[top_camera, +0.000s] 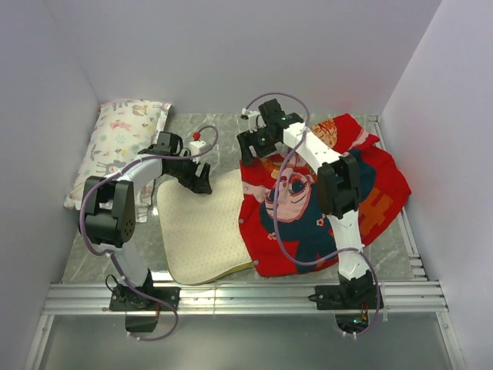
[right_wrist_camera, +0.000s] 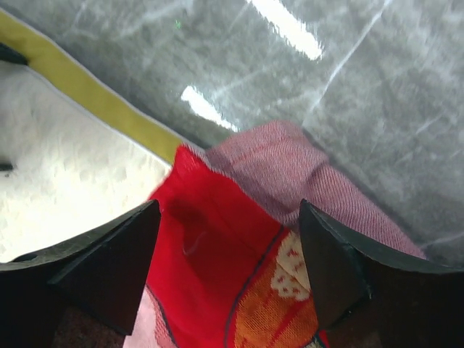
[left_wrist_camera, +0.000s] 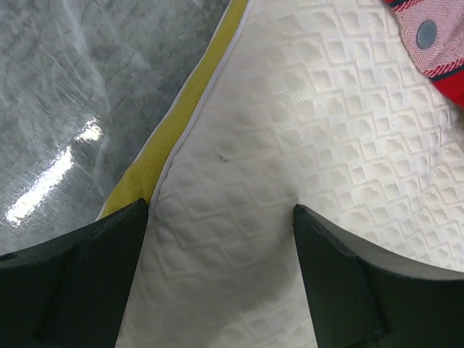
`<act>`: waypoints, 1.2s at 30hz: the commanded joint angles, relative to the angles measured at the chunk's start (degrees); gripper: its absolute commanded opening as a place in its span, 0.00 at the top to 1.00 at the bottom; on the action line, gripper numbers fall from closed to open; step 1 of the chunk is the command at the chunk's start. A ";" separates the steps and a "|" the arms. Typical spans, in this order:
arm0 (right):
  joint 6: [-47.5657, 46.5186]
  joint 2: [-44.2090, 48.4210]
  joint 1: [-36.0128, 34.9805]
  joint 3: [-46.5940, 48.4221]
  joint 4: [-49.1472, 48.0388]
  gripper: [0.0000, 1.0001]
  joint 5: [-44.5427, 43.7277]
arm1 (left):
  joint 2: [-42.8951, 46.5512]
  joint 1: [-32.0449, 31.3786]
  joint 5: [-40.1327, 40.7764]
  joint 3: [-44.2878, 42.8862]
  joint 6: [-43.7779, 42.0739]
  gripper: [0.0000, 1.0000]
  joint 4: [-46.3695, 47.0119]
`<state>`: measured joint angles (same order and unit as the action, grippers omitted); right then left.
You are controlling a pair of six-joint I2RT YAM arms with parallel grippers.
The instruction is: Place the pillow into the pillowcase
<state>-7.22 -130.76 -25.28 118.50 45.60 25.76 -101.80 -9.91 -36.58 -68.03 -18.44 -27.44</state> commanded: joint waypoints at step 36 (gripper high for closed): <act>46.06 2.97 -5.05 -3.36 -43.21 1.00 22.50 | 4.59 0.77 -22.15 11.76 27.74 1.00 36.56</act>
<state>33.58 -127.50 -30.50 110.39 12.14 47.88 -98.19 -10.31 -58.92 -58.94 2.09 -1.06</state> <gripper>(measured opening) 0.012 0.038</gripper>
